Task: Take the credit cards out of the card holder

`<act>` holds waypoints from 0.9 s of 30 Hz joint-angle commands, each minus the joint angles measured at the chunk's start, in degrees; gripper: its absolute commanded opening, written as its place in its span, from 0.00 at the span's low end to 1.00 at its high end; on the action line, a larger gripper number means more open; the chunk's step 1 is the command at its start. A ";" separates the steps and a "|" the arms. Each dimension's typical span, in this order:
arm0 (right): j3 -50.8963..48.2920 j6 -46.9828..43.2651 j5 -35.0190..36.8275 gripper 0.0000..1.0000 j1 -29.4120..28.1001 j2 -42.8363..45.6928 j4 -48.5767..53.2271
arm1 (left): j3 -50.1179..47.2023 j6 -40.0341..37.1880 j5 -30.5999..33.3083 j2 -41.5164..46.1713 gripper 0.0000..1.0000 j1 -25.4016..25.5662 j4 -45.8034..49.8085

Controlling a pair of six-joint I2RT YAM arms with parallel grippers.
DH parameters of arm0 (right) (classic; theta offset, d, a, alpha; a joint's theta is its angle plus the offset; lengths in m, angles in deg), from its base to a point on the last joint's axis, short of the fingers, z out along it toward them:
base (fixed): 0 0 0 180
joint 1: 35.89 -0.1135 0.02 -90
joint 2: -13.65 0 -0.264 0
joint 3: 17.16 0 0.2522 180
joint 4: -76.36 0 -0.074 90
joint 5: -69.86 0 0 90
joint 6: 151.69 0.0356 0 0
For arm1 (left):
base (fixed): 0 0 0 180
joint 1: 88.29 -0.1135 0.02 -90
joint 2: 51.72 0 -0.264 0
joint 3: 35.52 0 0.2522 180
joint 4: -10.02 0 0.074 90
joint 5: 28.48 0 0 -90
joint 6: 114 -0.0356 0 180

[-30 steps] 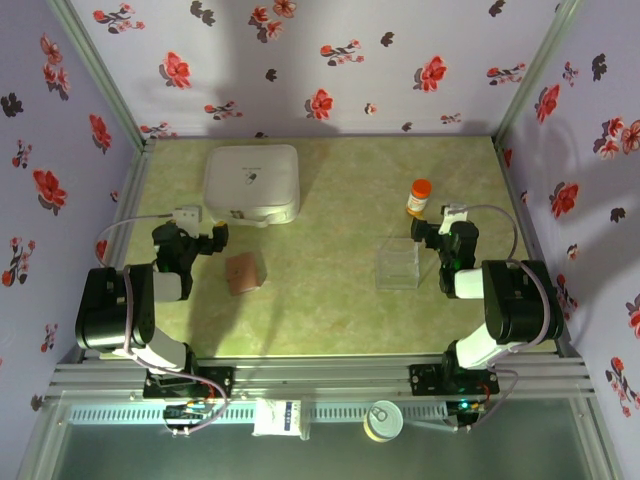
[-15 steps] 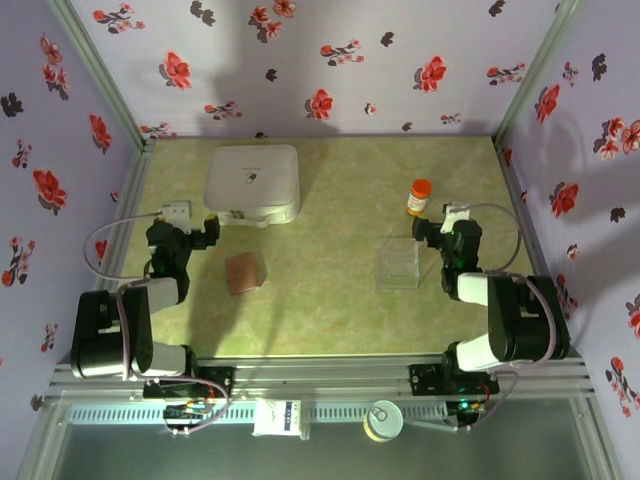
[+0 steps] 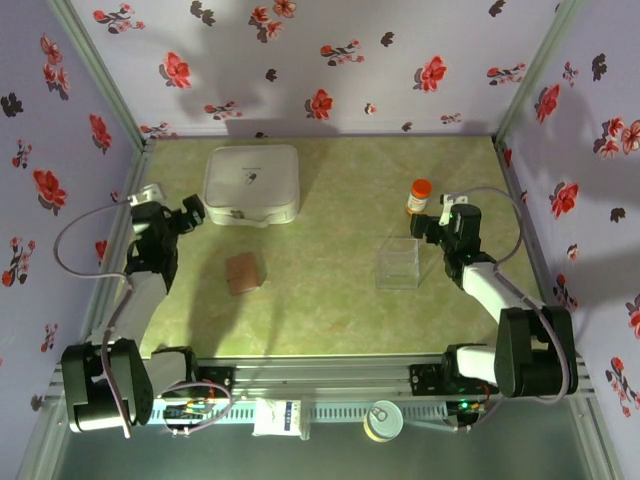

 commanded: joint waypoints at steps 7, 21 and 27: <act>7.49 11.89 0.86 0.87 -1.81 6.69 29.17 | 16.31 7.17 -9.66 -0.96 1.00 0.29 38.27; 10.69 18.47 -3.14 0.68 -3.64 8.23 45.49 | 21.79 -2.06 -19.31 -5.20 1.00 0.09 54.17; 10.72 18.00 -2.27 0.40 -5.30 5.69 46.54 | 21.45 -1.73 -20.30 -5.66 1.00 -1.18 53.68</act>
